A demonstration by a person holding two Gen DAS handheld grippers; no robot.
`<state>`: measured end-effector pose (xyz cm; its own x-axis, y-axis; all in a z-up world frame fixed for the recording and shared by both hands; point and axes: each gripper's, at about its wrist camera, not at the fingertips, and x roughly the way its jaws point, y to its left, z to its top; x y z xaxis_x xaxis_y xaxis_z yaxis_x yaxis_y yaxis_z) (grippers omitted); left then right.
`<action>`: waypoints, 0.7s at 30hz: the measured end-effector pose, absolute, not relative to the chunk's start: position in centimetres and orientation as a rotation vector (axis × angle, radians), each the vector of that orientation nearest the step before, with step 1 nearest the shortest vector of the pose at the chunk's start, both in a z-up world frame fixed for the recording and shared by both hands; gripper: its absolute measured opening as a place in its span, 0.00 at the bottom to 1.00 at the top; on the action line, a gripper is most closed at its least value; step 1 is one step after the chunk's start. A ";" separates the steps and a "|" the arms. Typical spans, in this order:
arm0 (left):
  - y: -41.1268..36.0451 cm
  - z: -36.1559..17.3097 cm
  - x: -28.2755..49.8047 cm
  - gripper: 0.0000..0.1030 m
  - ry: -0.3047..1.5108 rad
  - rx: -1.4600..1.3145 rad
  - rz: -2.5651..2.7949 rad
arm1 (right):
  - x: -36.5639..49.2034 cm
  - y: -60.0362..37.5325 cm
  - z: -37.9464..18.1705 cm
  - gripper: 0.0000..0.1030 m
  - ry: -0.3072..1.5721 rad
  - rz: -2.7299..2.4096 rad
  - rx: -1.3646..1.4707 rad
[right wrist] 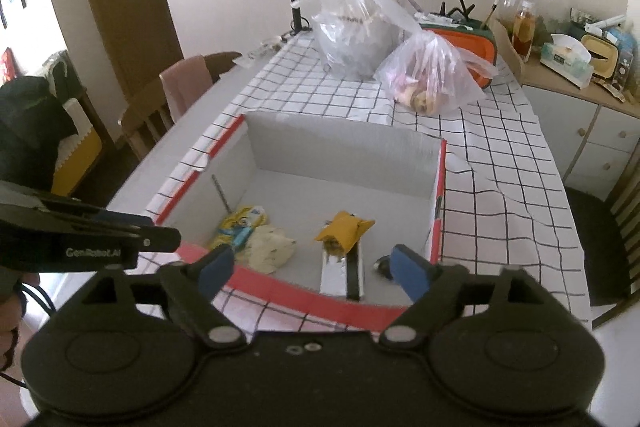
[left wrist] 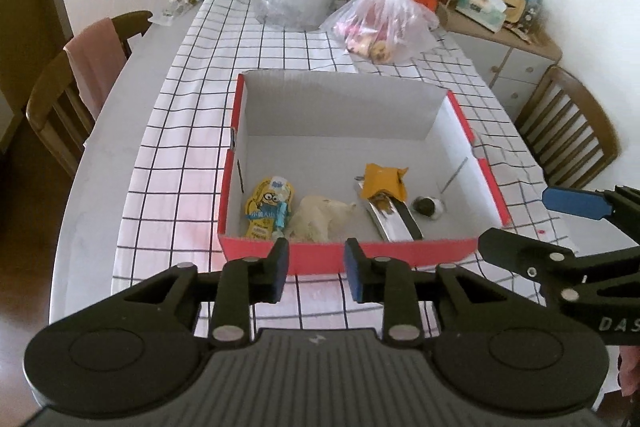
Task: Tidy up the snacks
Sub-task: 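Move both tools back toward the snack pile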
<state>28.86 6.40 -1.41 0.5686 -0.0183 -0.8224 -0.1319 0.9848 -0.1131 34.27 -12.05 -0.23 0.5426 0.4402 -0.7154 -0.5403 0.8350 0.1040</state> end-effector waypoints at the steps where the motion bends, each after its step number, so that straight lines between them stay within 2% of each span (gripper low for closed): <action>1: 6.3 -1.2 28.3 0.45 0.960 -0.168 0.064 | 33.6 -12.2 0.0 0.88 0.802 0.586 -0.133; 2: 6.3 -1.1 27.6 0.59 0.951 -0.172 0.064 | 33.1 -12.3 0.3 0.88 0.795 0.591 -0.133; 3: 6.2 -0.9 27.0 0.63 0.935 -0.177 0.065 | 32.5 -12.4 0.6 0.89 0.790 0.595 -0.132; 6: 6.0 -0.5 25.4 0.65 0.922 -0.186 0.049 | 30.8 -12.9 1.1 0.89 0.775 0.600 -0.131; 10: 5.5 -0.1 23.4 0.68 0.908 -0.171 0.040 | 28.9 -13.4 1.5 0.97 0.758 0.601 -0.123; 18: 5.5 0.0 19.3 0.71 0.866 -0.200 0.036 | 25.5 -14.5 1.5 0.99 0.753 0.608 -0.108; 21: 5.5 -0.2 18.0 0.75 0.854 -0.212 0.033 | 24.3 -15.0 1.1 0.99 0.756 0.599 -0.096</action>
